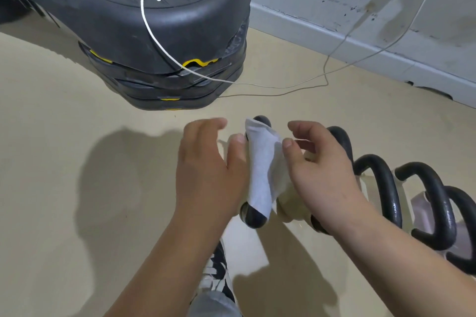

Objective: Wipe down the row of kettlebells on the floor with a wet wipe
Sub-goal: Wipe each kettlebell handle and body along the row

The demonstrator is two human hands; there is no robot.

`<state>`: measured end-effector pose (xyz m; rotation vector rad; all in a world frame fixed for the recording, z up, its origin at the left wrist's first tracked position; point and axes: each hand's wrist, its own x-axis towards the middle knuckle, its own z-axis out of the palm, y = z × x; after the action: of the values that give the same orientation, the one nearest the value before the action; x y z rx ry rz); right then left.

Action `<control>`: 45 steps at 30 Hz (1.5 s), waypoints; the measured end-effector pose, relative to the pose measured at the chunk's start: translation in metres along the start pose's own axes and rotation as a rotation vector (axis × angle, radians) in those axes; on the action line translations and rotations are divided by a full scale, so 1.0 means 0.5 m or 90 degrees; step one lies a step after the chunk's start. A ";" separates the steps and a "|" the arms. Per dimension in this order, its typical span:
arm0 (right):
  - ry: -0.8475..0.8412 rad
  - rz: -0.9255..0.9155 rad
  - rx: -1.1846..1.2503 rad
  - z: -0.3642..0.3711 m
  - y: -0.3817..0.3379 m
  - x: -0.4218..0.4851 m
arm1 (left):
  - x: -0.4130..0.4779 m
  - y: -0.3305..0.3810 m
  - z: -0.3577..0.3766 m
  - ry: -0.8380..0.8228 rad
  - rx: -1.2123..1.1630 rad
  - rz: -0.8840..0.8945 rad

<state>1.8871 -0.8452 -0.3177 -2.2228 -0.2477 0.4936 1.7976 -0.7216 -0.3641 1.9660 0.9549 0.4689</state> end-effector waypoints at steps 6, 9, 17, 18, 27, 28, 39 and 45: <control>-0.094 0.126 0.166 0.007 0.021 -0.069 | -0.063 0.047 0.062 -0.279 -0.151 -0.099; -0.088 0.170 0.266 0.002 0.027 -0.065 | -0.012 0.063 0.083 -0.256 -0.127 -0.219; -0.120 0.125 0.172 -0.003 0.023 -0.045 | -0.016 0.061 0.087 -0.282 -0.089 -0.201; -0.134 0.126 0.161 -0.004 0.030 -0.053 | -0.056 0.049 0.077 -0.269 -0.073 -0.148; -0.128 0.141 0.152 0.006 0.036 -0.059 | 0.000 0.036 0.064 -0.365 -0.058 -0.183; -0.129 0.132 0.151 0.007 0.027 -0.053 | 0.023 0.045 0.073 -0.364 -0.060 -0.227; -0.146 0.152 0.039 0.097 0.015 -0.058 | -0.129 -0.059 0.017 -0.336 0.114 0.025; -0.072 0.052 -0.166 0.122 0.001 -0.059 | -0.090 -0.118 0.042 -0.159 -0.043 -0.108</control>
<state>1.8342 -0.8133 -0.3456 -2.4688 -0.2950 0.6642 1.7563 -0.7488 -0.4231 1.8143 0.9220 0.1530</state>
